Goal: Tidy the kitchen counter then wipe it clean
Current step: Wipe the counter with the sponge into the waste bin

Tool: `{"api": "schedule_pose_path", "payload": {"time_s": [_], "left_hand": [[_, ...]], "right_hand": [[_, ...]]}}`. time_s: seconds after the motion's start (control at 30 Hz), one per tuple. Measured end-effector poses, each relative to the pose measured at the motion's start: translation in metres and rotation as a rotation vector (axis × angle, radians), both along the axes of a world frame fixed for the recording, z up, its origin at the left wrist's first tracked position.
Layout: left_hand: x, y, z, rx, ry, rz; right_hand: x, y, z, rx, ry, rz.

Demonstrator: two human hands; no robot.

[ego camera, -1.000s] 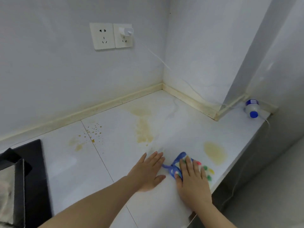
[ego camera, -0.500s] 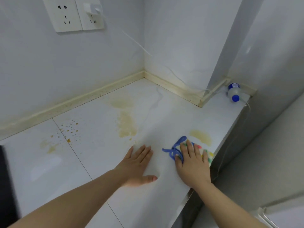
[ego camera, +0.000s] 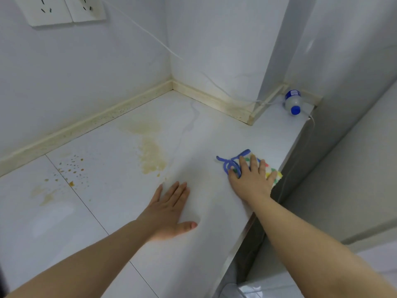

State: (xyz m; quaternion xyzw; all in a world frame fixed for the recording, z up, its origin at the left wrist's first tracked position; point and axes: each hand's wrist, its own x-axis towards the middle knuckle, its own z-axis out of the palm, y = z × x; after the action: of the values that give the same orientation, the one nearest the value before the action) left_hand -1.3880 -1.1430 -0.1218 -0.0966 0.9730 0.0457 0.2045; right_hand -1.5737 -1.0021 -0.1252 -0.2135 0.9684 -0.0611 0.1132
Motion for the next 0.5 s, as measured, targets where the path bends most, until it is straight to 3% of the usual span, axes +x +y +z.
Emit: {"api": "schedule_pose_path", "payload": {"time_s": [0.13,0.33,0.5], "left_hand": [[0.0,-0.002,-0.005,0.002,0.01,-0.002],[-0.001,-0.001,-0.005,0.007,0.003,0.004],[0.0,0.002,0.0,0.018,-0.005,0.014]], "right_hand": [[-0.011,-0.017,-0.002,0.017,-0.004,-0.09],[0.022,-0.021,-0.007,-0.005,0.048,0.38],[-0.029,-0.013,-0.003,0.013,-0.01,-0.042]]}}
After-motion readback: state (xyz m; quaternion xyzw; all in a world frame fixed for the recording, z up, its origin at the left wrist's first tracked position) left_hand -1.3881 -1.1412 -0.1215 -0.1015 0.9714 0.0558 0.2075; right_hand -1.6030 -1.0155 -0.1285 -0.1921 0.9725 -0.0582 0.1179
